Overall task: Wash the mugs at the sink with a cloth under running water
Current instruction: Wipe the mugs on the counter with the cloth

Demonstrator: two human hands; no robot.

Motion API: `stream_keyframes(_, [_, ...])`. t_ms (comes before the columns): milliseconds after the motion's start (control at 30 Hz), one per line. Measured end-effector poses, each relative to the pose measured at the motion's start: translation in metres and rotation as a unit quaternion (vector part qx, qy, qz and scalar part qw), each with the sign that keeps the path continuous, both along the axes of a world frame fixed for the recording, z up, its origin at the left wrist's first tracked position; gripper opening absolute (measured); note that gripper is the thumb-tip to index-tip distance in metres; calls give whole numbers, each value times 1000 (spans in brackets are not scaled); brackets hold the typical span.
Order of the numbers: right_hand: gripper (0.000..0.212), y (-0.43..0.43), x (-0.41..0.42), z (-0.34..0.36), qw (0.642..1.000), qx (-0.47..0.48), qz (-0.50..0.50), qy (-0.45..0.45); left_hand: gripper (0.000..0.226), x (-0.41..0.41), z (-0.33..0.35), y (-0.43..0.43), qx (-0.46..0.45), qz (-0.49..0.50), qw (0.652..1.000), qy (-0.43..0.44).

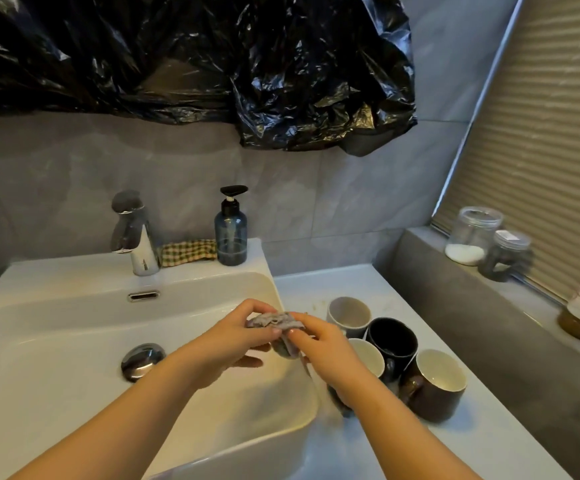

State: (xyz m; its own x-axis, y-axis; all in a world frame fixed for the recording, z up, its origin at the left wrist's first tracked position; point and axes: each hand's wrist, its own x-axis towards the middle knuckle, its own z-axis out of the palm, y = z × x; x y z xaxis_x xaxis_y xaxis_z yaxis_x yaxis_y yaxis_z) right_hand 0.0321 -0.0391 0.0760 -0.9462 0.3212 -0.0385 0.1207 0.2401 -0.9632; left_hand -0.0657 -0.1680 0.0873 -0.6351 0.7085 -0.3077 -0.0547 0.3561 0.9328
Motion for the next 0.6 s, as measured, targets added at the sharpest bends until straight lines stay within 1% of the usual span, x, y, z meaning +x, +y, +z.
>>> stream_keyframes(100, [33,23,11,7,997,-41,-47,38,14,19,2,36,31,59,993,99])
stream_keyframes(167, [28,42,18,11,993,-74,-84,45,15,29,3,60,62,80,988,121])
stream_keyframes(233, [26,63,26,15,985,-114,-125,43,18,38,4,82,94,90,988,85])
stream_keyframes(300, [27,86,33,16,973,-140,-181,44,21,44,5,101,115,79,989,40])
stream_keyframes(367, [27,110,40,18,956,-168,-237,48,21,48,3,117,106,46,993,8])
stream_keyframes(433, [26,135,46,17,933,-232,-269,55,21,48,1,130,115,40,991,-57])
stream_keyframes(500, [24,156,50,16,911,-296,-282,61,17,46,2,142,142,79,977,-140])
stream_keyframes(533, [22,163,52,16,906,-311,-281,63,18,46,2,148,149,101,969,-168])
stream_keyframes(567, [19,171,52,16,907,-309,-281,62,17,47,3,156,146,122,965,-179])
stream_keyframes(600, [18,174,51,16,908,-302,-284,56,16,48,2,162,130,138,968,-163])
